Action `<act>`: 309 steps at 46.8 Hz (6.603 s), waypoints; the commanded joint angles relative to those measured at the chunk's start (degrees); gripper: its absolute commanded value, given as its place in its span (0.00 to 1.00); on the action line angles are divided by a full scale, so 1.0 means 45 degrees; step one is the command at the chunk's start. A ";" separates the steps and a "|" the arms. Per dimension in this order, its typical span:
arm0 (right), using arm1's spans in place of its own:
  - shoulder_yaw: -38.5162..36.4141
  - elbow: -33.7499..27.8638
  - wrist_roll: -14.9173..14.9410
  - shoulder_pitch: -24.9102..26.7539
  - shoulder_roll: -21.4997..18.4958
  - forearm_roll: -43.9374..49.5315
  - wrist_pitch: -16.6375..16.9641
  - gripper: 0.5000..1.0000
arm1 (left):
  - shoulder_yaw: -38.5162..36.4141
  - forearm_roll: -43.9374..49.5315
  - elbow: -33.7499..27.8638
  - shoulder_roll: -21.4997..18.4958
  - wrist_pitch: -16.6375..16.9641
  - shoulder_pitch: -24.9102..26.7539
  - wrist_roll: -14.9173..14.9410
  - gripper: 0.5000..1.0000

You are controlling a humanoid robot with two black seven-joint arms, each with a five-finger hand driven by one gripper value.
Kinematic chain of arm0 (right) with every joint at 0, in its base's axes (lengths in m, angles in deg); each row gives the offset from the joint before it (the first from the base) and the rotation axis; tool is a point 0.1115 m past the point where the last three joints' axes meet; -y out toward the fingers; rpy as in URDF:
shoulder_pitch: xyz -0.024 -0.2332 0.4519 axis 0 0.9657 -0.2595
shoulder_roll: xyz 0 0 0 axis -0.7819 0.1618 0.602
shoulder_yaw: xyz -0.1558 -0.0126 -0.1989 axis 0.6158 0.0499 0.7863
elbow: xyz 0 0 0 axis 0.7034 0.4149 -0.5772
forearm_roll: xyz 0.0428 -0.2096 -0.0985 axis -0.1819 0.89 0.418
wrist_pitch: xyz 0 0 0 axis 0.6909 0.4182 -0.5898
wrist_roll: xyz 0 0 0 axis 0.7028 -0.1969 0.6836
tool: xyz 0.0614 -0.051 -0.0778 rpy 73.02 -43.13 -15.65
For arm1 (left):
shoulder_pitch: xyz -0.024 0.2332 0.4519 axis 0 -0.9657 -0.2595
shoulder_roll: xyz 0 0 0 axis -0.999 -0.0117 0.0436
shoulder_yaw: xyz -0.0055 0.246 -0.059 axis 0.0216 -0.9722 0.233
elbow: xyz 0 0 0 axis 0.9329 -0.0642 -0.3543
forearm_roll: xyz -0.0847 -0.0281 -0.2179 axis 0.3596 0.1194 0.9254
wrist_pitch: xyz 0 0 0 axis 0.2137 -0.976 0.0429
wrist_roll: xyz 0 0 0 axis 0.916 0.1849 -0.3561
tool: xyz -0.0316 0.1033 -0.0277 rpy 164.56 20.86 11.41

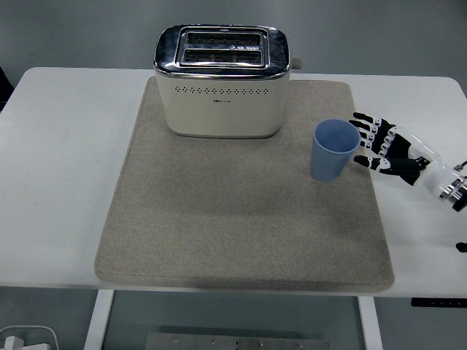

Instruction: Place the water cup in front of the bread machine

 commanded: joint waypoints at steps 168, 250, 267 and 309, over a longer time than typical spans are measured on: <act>0.2068 0.0110 -0.1098 -0.2297 -0.6097 0.0430 -0.3158 0.36 | 0.0000 0.0000 0.0000 0.0000 -0.0004 0.0001 0.0000 1.00; 0.2166 0.0110 -0.1665 -0.2082 -0.6097 0.0313 -0.4252 0.85 | 0.0000 0.0000 0.0000 0.0000 -0.0004 0.0001 0.0000 1.00; 0.2166 0.0110 -0.1665 -0.2063 -0.6097 0.0294 -0.3823 0.85 | 0.0000 0.0000 0.0000 0.0000 0.0015 0.0001 0.0000 1.00; 0.1912 0.0110 -0.1489 -0.2161 -0.4378 0.0157 -0.2808 0.85 | 0.0000 0.0000 0.0000 0.0000 -0.0004 0.0001 0.0000 1.00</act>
